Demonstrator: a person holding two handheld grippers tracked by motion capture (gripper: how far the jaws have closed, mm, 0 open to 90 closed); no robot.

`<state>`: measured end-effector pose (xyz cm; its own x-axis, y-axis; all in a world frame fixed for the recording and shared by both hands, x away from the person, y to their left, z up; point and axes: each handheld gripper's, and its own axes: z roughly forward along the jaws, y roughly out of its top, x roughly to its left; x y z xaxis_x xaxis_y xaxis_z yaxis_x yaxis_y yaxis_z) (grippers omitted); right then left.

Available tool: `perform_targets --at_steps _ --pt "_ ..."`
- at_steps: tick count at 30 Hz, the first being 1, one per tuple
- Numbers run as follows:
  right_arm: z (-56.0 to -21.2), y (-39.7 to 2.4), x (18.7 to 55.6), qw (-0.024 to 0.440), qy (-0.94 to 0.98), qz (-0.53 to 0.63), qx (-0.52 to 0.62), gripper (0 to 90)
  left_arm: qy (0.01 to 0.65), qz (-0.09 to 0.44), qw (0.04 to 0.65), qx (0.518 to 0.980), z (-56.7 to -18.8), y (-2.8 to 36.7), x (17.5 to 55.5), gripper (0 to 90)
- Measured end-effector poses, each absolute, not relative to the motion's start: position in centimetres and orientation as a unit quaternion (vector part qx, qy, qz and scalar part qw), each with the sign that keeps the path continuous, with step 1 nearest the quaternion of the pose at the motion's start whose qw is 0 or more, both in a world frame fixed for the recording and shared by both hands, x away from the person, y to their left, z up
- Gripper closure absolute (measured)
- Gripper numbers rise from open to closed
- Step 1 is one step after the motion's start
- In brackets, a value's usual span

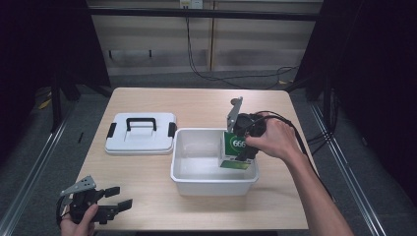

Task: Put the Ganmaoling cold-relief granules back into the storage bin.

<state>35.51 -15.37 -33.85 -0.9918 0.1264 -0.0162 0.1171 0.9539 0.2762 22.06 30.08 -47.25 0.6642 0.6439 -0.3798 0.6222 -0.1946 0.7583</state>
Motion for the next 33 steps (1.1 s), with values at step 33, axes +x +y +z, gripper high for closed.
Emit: perform_targets --at_steps 33 --pt "-37.7 -12.9 35.9 0.005 0.998 0.033 0.054 15.8 0.408 0.011 0.486 0.773 -47.2 30.1 22.1 18.6"
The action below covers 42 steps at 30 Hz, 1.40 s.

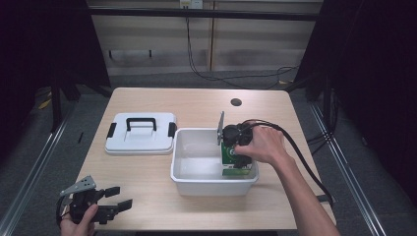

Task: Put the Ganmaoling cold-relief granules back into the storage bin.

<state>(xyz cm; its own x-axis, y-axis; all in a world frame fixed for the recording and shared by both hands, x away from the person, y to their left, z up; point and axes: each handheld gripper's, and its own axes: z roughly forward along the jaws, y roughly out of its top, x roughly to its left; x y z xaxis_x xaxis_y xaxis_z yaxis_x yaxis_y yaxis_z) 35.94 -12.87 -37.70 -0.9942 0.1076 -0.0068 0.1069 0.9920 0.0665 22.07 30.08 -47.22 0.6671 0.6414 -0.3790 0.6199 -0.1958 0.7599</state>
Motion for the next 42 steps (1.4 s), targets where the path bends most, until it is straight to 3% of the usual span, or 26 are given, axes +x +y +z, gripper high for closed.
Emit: perform_targets --at_steps 42 --pt "-41.4 -12.5 36.3 -0.017 0.998 0.003 0.066 13.7 0.409 0.008 0.487 0.772 -47.2 30.1 22.1 18.6"
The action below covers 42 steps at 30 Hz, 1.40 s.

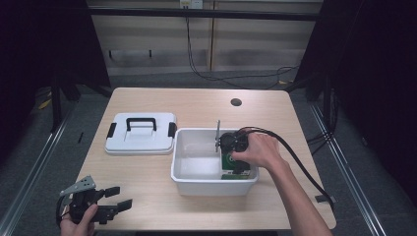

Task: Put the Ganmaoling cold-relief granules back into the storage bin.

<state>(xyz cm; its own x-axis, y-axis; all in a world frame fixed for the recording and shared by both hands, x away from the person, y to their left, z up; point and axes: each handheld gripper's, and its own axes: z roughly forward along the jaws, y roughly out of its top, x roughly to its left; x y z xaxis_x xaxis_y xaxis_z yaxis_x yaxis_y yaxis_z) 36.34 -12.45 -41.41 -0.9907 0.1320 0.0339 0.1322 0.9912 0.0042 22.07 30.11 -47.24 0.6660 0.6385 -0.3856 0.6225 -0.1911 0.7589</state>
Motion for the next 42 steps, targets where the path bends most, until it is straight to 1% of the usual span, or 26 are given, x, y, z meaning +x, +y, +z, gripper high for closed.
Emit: perform_targets --at_steps 6,10,18,20,24,25,34,36,38,39,42 --pt "-41.9 -12.2 36.4 0.02 -0.997 0.006 -0.068 12.7 0.408 0.009 0.487 0.772 -47.2 30.1 22.1 18.6" --pt "-42.3 -12.0 36.5 0.014 -0.998 0.01 -0.066 11.9 0.408 0.009 0.488 0.771 -47.2 30.1 22.1 18.6" --pt "-42.1 -12.2 36.3 0.004 -0.998 0.011 -0.054 11.9 0.407 0.009 0.487 0.772 -47.2 30.1 22.1 18.6" --pt "-42.0 -12.3 36.3 -0.001 -0.999 0.01 -0.051 9.9 0.408 0.008 0.487 0.772 -47.2 30.1 22.1 18.6" --pt "-41.9 -12.3 36.1 -0.002 -0.999 0.008 -0.051 9.5 0.407 0.007 0.488 0.772 -47.2 30.1 22.1 18.6" --pt "-41.8 -12.5 36.1 0.004 -0.999 0.0 -0.053 9.4 0.406 0.008 0.488 0.773 -47.2 30.1 22.1 18.6" --pt "-40.4 -13.2 35.9 0.001 -0.998 -0.033 -0.057 8.8 0.407 0.007 0.488 0.772 -47.2 30.1 22.1 18.6" --pt "-39.6 -13.7 35.7 -0.005 -0.997 -0.056 -0.05 8.5 0.408 0.007 0.487 0.772 -47.3 30.1 22.1 18.6" --pt "-39.3 -13.9 35.8 -0.001 -0.996 -0.066 -0.053 8.5 0.407 0.007 0.486 0.773 -47.2 30.1 22.1 18.6" --pt "-38.9 -14.3 35.7 -0.011 -0.995 -0.079 -0.059 8.5 0.407 0.007 0.487 0.773 -47.2 30.0 22.1 18.6" --pt "-38.5 -14.7 35.7 -0.011 -0.993 -0.096 -0.062 8.5 0.408 0.008 0.487 0.773 -47.3 30.1 22.1 18.6"
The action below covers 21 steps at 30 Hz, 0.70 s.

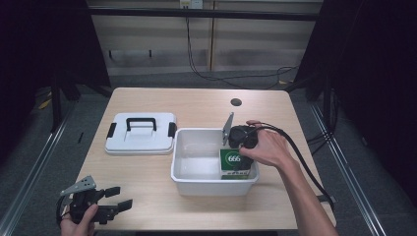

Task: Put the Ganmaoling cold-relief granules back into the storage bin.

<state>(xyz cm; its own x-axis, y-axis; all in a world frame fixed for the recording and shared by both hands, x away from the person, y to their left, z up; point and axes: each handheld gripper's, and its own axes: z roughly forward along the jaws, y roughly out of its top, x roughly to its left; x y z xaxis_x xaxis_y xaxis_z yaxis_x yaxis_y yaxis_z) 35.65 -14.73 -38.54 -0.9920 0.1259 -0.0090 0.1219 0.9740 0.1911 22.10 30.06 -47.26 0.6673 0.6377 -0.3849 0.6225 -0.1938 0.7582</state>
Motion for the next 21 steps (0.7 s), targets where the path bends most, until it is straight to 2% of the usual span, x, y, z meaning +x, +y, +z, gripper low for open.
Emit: perform_targets --at_steps 10,14,21 --pt "-36.4 -17.3 35.3 0.02 0.976 0.197 0.088 9.3 0.408 0.008 0.485 0.774 -47.3 30.1 22.1 18.6" --pt "-36.1 -18.0 35.2 0.011 0.968 0.233 0.098 11.9 0.408 0.008 0.485 0.773 -47.3 30.1 22.1 18.6" --pt "-35.9 -20.1 34.5 0.025 0.947 0.3 0.11 12.0 0.409 0.009 0.486 0.772 -47.3 30.1 22.1 18.6"
